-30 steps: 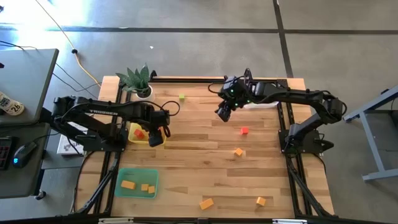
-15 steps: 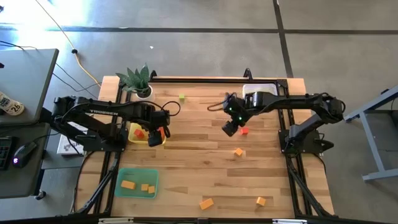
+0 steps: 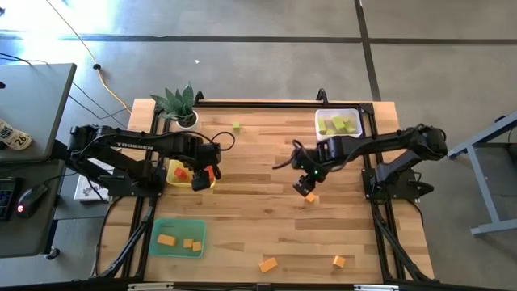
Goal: Sort & place blocks by color
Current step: Put the yellow block into the green bin
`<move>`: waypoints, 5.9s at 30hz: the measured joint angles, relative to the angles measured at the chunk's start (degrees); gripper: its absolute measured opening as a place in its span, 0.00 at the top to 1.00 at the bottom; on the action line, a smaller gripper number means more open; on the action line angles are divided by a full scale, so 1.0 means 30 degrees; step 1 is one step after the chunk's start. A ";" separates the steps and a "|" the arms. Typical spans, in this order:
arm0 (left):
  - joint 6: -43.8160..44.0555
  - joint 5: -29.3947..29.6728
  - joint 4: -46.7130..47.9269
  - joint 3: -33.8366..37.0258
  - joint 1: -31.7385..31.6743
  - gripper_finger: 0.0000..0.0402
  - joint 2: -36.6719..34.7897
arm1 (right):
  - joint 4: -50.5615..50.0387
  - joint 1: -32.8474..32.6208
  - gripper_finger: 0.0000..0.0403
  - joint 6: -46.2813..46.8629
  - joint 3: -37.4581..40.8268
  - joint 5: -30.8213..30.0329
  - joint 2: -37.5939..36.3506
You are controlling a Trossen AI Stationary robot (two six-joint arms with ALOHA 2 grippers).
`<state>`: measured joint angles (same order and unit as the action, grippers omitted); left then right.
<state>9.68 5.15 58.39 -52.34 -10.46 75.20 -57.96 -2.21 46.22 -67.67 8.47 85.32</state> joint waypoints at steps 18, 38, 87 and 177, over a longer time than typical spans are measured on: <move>-0.0810 -0.0007 -0.0651 0.0000 0.0001 0.47 -0.0007 | 0.3146 -0.2612 0.54 0.2650 0.4137 -0.1081 0.0007; -0.0803 -0.0007 -0.0749 0.0000 0.0001 0.47 -0.0015 | 0.7521 -0.2699 0.54 0.2583 0.7461 -0.1399 0.0015; 0.0855 -0.7998 -1.4356 0.0000 0.0001 0.47 -0.0015 | 1.0997 -0.2516 0.74 -0.2054 0.0610 -0.2304 0.0663; -0.7105 0.1601 -1.3301 -0.0022 0.3654 0.72 -0.1286 | 1.2278 0.0791 0.47 0.1871 -0.3442 -0.4744 0.0641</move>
<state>-11.64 9.95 18.49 -52.40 0.50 71.34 -21.13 0.16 51.83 -78.00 -5.76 87.24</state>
